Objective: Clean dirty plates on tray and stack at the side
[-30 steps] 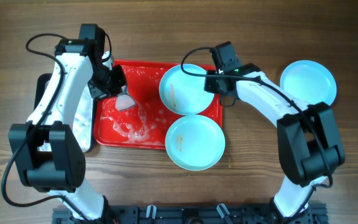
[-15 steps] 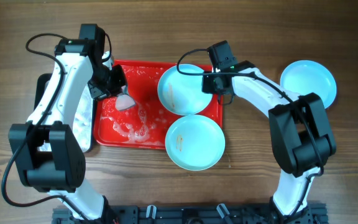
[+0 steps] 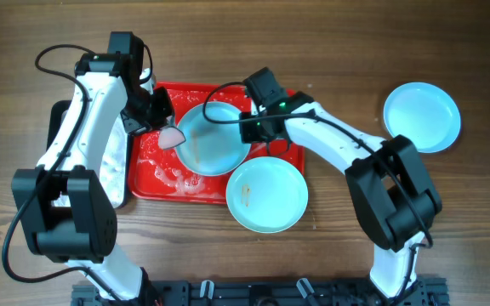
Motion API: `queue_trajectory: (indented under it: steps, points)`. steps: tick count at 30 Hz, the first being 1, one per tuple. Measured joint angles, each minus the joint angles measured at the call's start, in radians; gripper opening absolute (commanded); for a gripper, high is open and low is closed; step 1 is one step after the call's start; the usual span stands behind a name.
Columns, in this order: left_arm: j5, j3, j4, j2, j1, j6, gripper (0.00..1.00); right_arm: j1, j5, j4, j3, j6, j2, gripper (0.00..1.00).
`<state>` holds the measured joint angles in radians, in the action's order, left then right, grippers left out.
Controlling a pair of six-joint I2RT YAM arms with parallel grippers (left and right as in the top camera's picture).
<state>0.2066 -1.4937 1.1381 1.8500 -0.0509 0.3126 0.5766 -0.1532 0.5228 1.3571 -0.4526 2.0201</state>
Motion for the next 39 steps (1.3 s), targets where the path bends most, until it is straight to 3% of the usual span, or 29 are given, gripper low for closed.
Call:
queue_trajectory:
  steps: [15,20,25,31,39]
  points:
    - [-0.073,0.006,-0.048,0.0,-0.105,0.0,0.04,0.012,-0.023,-0.099,0.002,-0.036,0.063,0.04]
    - [-0.078,0.113,-0.145,0.0,-0.105,0.0,0.04,0.012,-0.024,-0.099,0.002,-0.041,0.064,0.04]
    - [-0.055,0.24,-0.343,-0.001,-0.109,0.0,0.04,0.012,-0.027,-0.1,0.003,-0.041,0.066,0.04]
    - [-0.053,0.353,-0.531,0.002,-0.227,0.0,0.04,0.012,-0.03,-0.102,0.006,-0.042,0.068,0.04]
    - [-0.111,0.347,-0.528,0.026,-0.273,0.048,0.04,0.012,-0.03,-0.102,0.006,-0.045,0.069,0.04]
